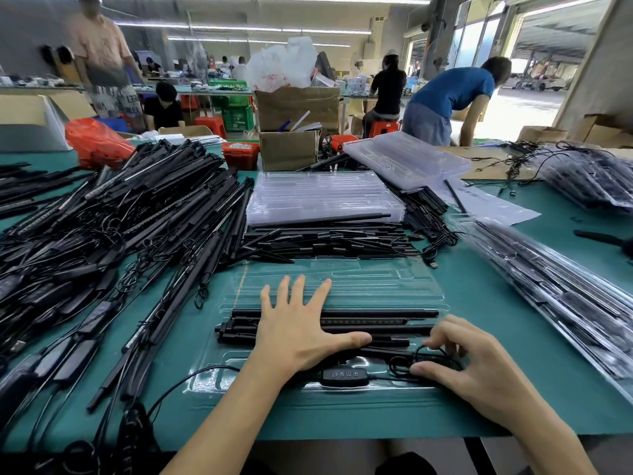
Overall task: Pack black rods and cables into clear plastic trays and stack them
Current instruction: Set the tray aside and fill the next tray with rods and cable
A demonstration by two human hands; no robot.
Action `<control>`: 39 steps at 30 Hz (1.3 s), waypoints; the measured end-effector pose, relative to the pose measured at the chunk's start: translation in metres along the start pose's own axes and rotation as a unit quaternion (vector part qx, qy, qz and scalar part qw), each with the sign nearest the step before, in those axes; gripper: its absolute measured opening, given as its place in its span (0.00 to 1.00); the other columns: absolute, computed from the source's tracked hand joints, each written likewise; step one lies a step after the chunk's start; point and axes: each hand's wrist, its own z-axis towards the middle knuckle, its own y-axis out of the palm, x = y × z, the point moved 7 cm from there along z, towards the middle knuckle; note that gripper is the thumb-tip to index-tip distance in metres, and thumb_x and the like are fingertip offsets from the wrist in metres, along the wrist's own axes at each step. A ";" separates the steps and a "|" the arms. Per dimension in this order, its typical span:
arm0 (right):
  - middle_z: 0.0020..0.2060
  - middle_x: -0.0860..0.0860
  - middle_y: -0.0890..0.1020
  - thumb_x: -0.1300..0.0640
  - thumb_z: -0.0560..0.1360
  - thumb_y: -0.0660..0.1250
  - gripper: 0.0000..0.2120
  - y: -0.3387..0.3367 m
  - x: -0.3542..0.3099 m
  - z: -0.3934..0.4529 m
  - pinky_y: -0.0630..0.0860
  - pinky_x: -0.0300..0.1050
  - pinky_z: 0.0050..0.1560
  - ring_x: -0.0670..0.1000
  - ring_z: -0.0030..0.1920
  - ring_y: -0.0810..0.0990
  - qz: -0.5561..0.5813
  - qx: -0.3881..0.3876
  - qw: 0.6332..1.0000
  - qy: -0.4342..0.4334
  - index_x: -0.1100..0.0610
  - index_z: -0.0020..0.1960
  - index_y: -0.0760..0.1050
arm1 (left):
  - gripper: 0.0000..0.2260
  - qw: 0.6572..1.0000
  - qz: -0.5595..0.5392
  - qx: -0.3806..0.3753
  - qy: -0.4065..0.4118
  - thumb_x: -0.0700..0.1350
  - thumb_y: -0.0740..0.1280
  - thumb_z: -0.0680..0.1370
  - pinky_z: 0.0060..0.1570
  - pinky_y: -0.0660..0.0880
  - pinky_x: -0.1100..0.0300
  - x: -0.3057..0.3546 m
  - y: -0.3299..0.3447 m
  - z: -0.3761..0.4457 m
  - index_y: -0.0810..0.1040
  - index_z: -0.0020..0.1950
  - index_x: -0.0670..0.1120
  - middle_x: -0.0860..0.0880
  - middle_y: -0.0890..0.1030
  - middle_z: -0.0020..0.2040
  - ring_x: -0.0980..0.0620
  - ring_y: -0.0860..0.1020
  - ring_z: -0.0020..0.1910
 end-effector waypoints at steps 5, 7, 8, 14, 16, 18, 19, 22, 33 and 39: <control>0.35 0.43 0.74 0.40 0.63 0.77 0.16 0.001 0.002 0.003 0.67 0.35 0.38 0.45 0.37 0.73 -0.006 -0.025 0.999 0.021 0.51 0.34 0.76 | 0.56 1.000 0.000 0.003 -0.002 0.88 0.39 0.55 0.75 0.34 0.37 0.000 -0.001 0.000 0.41 0.80 0.65 0.47 0.44 0.83 0.45 0.39 0.81; 0.27 0.45 0.71 0.42 0.66 0.78 0.16 0.005 0.005 0.004 0.63 0.37 0.33 0.45 0.29 0.67 0.000 -0.058 0.998 0.040 0.50 0.35 0.74 | 0.56 1.000 0.002 0.002 -0.001 0.88 0.39 0.55 0.75 0.34 0.37 0.000 -0.001 0.000 0.41 0.80 0.65 0.47 0.45 0.83 0.45 0.39 0.81; 0.26 0.45 0.70 0.45 0.67 0.78 0.15 0.007 0.007 0.004 0.63 0.38 0.32 0.45 0.28 0.66 0.001 -0.074 0.996 0.048 0.50 0.36 0.74 | 0.56 1.000 0.003 0.002 0.000 0.88 0.39 0.55 0.75 0.34 0.37 0.000 -0.001 -0.001 0.41 0.80 0.64 0.47 0.44 0.83 0.45 0.39 0.81; 0.28 0.45 0.74 0.51 0.71 0.77 0.13 0.010 0.005 0.005 0.65 0.38 0.33 0.45 0.29 0.67 -0.002 -0.127 0.990 0.058 0.50 0.39 0.73 | 0.55 1.000 0.006 0.008 0.007 0.87 0.39 0.57 0.74 0.31 0.37 0.001 -0.003 -0.003 0.41 0.80 0.64 0.48 0.43 0.83 0.46 0.36 0.80; 0.29 0.45 0.74 0.51 0.71 0.78 0.13 0.009 0.004 0.006 0.66 0.39 0.33 0.44 0.29 0.68 -0.002 -0.126 0.990 0.056 0.49 0.39 0.73 | 0.51 0.999 0.020 0.029 0.028 0.85 0.39 0.61 0.73 0.29 0.37 0.006 -0.008 -0.003 0.44 0.80 0.64 0.49 0.45 0.83 0.47 0.37 0.80; 0.28 0.45 0.73 0.51 0.70 0.78 0.14 0.010 0.004 0.007 0.66 0.40 0.33 0.44 0.29 0.67 0.000 -0.130 0.990 0.056 0.48 0.38 0.72 | 0.45 0.996 0.034 0.042 0.069 0.81 0.39 0.66 0.74 0.31 0.38 0.012 -0.011 -0.005 0.47 0.80 0.64 0.49 0.51 0.82 0.48 0.41 0.80; 0.28 0.45 0.73 0.51 0.70 0.78 0.14 0.010 0.004 0.008 0.67 0.41 0.34 0.44 0.29 0.67 0.002 -0.133 0.989 0.058 0.47 0.38 0.71 | 0.42 0.994 0.037 0.041 0.090 0.79 0.40 0.69 0.75 0.35 0.39 0.016 -0.011 -0.005 0.48 0.80 0.64 0.49 0.53 0.82 0.49 0.43 0.80; 0.29 0.45 0.74 0.51 0.70 0.78 0.15 0.012 0.005 0.012 0.68 0.43 0.35 0.44 0.30 0.68 0.004 -0.149 0.986 0.069 0.43 0.38 0.70 | 0.33 0.991 0.030 0.009 0.130 0.72 0.43 0.77 0.77 0.41 0.41 0.023 -0.007 -0.005 0.47 0.80 0.62 0.48 0.50 0.82 0.49 0.44 0.80; 0.28 0.48 0.76 0.50 0.66 0.80 0.15 0.018 0.012 0.025 0.68 0.42 0.34 0.44 0.29 0.70 0.023 -0.214 0.970 0.115 0.48 0.40 0.74 | 0.59 0.995 -0.008 -0.057 0.076 0.87 0.50 0.59 0.74 0.32 0.36 0.039 0.005 -0.008 0.42 0.81 0.56 0.50 0.41 0.82 0.44 0.35 0.80; 0.26 0.44 0.77 0.52 0.65 0.82 0.14 0.019 0.012 0.029 0.68 0.37 0.32 0.42 0.28 0.72 0.027 -0.247 0.958 0.145 0.52 0.40 0.76 | 0.59 0.996 -0.010 -0.072 0.051 0.85 0.57 0.59 0.73 0.31 0.35 0.041 0.005 -0.005 0.43 0.81 0.57 0.51 0.41 0.82 0.44 0.35 0.80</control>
